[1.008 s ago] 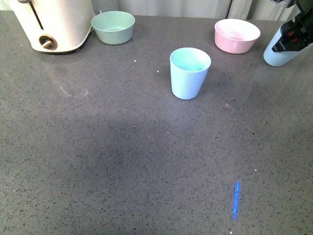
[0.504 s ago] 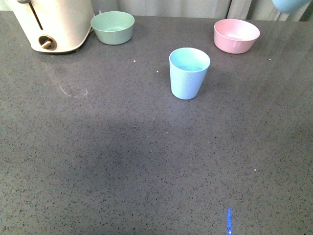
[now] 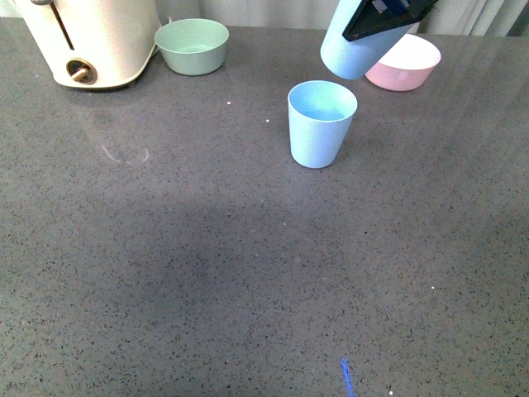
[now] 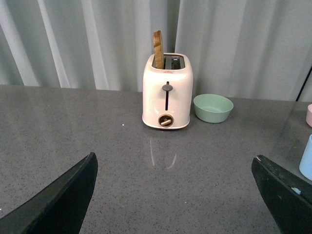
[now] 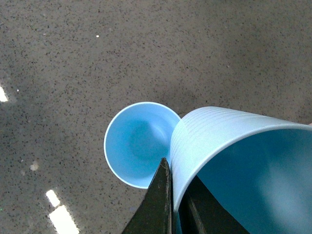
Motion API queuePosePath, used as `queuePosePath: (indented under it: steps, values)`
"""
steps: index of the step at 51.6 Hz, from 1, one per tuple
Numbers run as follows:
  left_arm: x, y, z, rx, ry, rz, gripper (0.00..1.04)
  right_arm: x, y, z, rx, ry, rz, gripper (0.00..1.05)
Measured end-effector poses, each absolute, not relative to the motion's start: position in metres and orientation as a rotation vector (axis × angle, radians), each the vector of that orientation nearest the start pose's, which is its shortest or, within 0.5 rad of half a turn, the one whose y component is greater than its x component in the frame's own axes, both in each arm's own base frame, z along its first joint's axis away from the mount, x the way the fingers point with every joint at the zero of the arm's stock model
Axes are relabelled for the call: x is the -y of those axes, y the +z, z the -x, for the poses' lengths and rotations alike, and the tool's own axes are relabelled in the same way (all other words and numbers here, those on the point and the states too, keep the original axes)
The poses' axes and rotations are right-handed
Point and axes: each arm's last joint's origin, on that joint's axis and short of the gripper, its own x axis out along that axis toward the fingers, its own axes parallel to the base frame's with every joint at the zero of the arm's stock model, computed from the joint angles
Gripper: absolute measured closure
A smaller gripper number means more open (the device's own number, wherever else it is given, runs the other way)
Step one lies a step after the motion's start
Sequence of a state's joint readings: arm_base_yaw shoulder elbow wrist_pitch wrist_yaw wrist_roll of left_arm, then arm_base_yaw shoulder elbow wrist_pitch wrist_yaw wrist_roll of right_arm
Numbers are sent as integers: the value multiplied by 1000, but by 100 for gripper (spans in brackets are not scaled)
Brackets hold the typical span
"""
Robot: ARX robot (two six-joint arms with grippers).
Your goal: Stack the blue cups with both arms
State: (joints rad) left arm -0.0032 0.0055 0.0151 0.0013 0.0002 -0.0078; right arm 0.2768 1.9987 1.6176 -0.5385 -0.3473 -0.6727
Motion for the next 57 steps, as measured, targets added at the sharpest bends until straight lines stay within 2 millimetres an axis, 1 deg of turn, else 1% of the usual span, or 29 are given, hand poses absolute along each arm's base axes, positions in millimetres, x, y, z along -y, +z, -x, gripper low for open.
queuePosePath:
  steps: [5, 15, 23, 41, 57]
  values:
    - [0, 168, -97, 11, -3, 8, 9, -139, 232, -415, -701, 885, 571, 103]
    - [0, 168, -97, 11, -3, 8, 9, -148, 227, -411, -717, 902, 575, 103]
    - [0, 168, -97, 11, -3, 8, 9, -150, 220, -407, -745, 915, 575, 103]
    - [0, 168, -97, 11, -3, 8, 9, -155, 216, -404, -762, 931, 578, 103]
    - [0, 168, -97, 11, -3, 8, 9, -160, 206, -402, -795, 940, 617, 103]
